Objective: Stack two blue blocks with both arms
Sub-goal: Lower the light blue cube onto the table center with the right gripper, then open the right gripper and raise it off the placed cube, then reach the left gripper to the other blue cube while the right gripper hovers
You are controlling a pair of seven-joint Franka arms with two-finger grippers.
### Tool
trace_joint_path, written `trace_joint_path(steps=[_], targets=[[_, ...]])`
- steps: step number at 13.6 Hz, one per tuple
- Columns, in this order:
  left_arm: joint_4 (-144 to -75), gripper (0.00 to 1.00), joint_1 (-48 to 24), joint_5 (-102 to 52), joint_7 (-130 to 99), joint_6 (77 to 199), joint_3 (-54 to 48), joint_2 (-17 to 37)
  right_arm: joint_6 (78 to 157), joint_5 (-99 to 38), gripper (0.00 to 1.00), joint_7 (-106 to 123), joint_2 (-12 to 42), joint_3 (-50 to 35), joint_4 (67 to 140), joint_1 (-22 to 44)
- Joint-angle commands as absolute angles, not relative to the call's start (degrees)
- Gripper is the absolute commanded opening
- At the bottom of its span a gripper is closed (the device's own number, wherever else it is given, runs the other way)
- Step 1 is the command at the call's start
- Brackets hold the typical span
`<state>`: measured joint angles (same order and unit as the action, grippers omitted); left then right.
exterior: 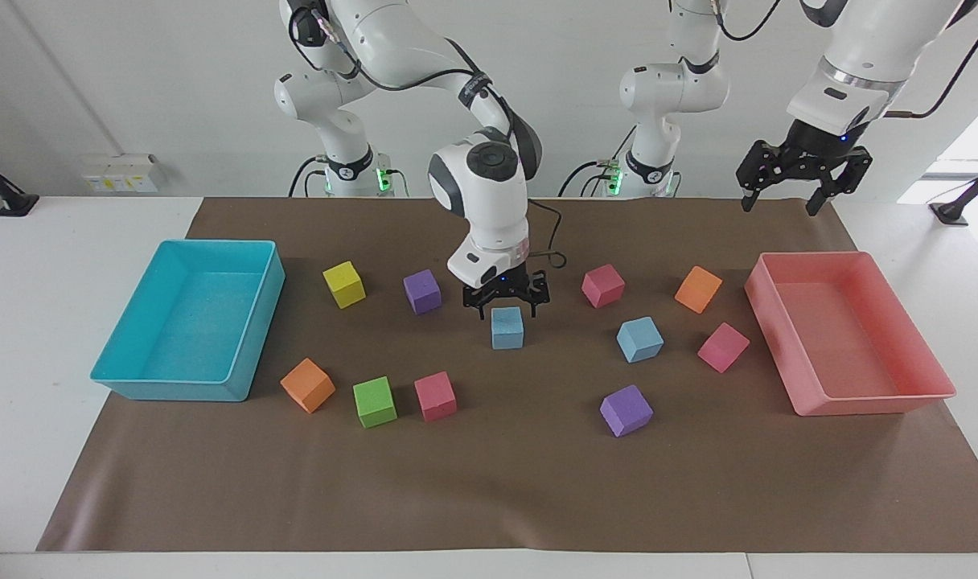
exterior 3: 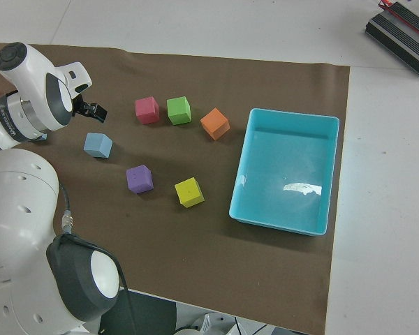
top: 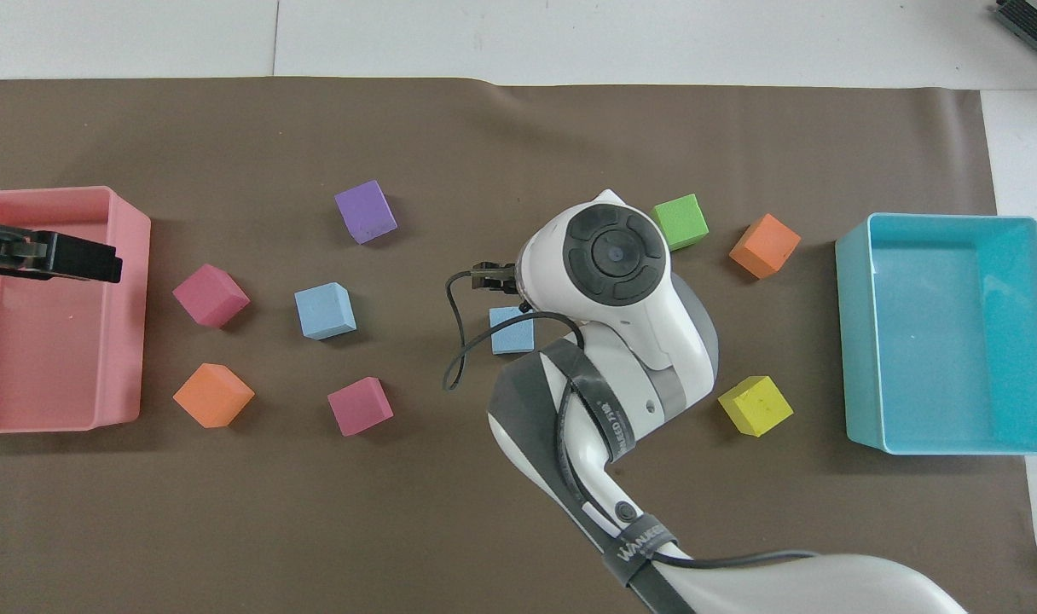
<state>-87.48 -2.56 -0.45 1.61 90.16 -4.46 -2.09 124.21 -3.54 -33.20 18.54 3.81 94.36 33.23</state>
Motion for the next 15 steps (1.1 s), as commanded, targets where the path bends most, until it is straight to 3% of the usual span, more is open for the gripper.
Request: trace_joint_path(steps=[1,5,9,13,14,15], targets=[[-88.2,1.0,-2.4,-0.4,1.5,90.5,-4.4,-2.6,123.0,-4.1,1.0,-32.8,15.1,3.2,95.7,30.1],[-88.2,1.0,-2.8,-0.4,1.5,90.1,-4.4,-2.6,123.8,-13.4,1.0,-30.5,15.2,3.3,95.5,27.2],[-89.9,1.0,-2.5,-0.4,1.7,92.3,-4.4,-2.3,122.7,-28.6,1.0,-8.1,15.5,3.3,95.7,21.7],[-99.6,1.0,-4.6,-0.5,0.9,105.4,-4.6,-1.8,119.8,-32.8,1.0,-2.5,14.8,3.3,98.3,20.0],[-101.5,1.0,-4.7,-0.6,0.4,107.6,-4.6,-1.7,119.8,-37.0,0.79,-1.2,14.5,3.3,99.0,18.6],[-102.9,1.0,-4.8,-0.6,0.4,109.5,-4.7,-1.4,119.9,-40.0,0.68,2.0,14.6,3.3,99.7,18.5]])
